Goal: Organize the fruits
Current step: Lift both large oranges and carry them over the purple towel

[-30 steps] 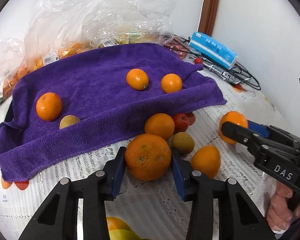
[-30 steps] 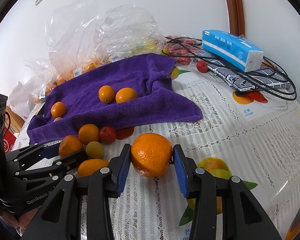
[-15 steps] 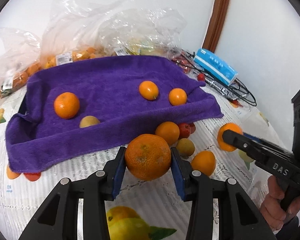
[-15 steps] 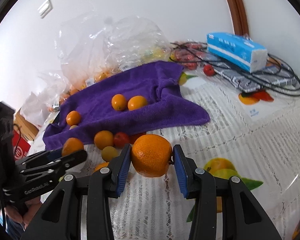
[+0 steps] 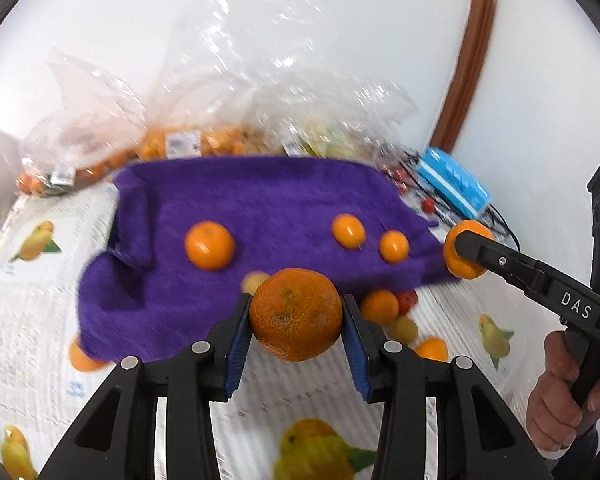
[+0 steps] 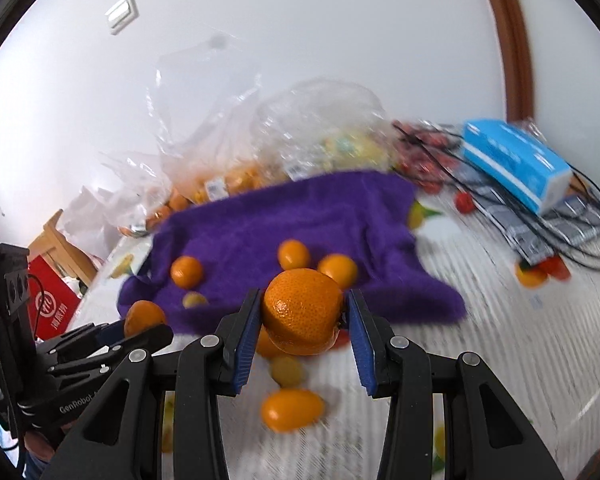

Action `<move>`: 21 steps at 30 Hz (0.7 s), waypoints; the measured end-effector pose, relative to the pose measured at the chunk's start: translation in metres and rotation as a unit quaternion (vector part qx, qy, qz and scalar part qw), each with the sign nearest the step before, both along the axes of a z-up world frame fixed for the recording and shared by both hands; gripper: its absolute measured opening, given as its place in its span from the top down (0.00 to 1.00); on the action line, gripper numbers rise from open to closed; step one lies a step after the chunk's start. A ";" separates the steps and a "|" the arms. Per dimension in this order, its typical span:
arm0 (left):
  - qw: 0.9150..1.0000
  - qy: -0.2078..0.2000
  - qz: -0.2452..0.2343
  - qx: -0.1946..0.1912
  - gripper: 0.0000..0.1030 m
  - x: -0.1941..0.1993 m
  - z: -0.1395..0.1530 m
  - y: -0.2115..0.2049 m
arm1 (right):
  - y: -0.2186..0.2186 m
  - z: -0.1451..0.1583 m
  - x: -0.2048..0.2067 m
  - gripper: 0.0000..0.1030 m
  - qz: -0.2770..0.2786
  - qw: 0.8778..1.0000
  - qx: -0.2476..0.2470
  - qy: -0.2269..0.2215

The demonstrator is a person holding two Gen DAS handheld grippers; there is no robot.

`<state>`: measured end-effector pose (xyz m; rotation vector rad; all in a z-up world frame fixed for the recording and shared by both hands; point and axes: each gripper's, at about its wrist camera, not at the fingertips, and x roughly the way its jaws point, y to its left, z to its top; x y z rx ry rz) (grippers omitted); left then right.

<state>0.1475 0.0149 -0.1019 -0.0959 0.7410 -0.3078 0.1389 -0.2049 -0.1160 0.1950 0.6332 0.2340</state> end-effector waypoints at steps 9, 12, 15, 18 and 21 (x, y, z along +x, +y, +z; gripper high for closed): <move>0.998 -0.021 0.053 -0.019 0.61 0.034 0.021 0.026 | 0.034 0.023 0.033 0.59 0.019 0.999 0.001 -0.029; 0.997 -0.028 0.073 -0.020 0.61 0.048 0.026 0.030 | 0.041 0.029 0.046 0.59 0.028 0.999 -0.001 -0.034; 0.995 -0.037 0.091 -0.023 0.61 0.062 0.028 0.034 | 0.047 0.037 0.058 0.59 0.034 0.998 -0.006 -0.044; 0.994 -0.039 0.097 -0.028 0.61 0.068 0.018 0.034 | 0.052 0.040 0.069 0.59 0.037 0.998 -0.006 -0.050; 0.994 -0.030 0.102 -0.030 0.61 0.071 0.000 0.035 | 0.052 0.030 0.075 0.59 0.042 0.998 -0.003 -0.044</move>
